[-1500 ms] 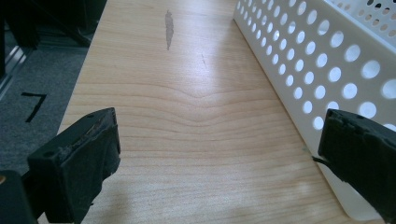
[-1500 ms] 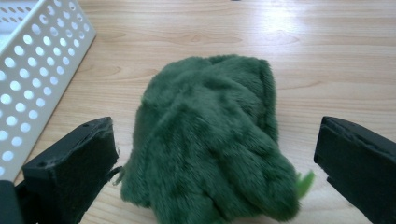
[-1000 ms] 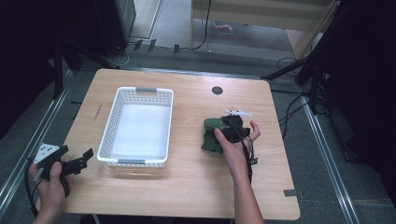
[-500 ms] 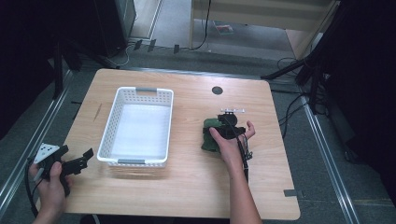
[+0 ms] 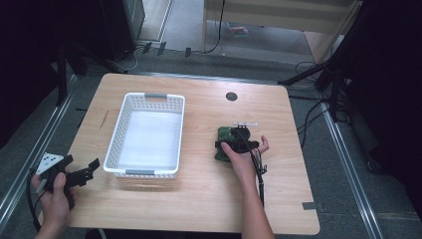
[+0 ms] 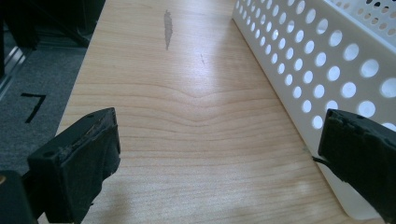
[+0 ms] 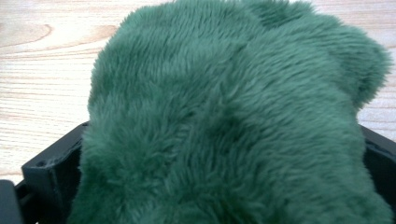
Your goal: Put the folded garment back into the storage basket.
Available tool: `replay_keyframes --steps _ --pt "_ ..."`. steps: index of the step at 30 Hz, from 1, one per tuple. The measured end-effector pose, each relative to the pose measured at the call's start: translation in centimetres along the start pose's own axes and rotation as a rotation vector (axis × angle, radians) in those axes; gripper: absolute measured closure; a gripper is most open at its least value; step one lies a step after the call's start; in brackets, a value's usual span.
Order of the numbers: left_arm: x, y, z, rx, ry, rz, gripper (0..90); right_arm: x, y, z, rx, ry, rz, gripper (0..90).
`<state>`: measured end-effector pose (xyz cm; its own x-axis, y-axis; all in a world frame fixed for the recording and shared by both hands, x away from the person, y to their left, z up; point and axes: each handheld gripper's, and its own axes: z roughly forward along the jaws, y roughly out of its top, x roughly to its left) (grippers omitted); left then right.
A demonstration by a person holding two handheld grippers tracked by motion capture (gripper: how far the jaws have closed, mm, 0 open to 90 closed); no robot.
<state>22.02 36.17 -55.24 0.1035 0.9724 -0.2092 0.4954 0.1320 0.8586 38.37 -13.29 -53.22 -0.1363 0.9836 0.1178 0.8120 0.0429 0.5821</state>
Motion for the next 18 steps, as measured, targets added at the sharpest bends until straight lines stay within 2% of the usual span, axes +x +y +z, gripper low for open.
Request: replay_keyframes --steps 6,11,16,18 --pt "0.0 0.0 0.0 0.001 0.000 0.002 0.0 0.3 -0.7 0.1 -0.018 -0.023 -0.023 0.0" --pt "-0.1 0.0 0.0 0.000 0.003 0.002 0.0 1.0 -1.4 0.4 -0.040 -0.077 -0.090 0.0" --pt "-0.1 0.0 0.0 -0.001 0.003 0.000 0.0 1.0 -1.7 0.3 -0.069 -0.081 -0.079 2.2" --pt "-0.1 0.0 0.0 -0.001 0.002 0.002 0.0 1.1 -1.8 0.1 -0.087 -0.085 -0.072 8.4"
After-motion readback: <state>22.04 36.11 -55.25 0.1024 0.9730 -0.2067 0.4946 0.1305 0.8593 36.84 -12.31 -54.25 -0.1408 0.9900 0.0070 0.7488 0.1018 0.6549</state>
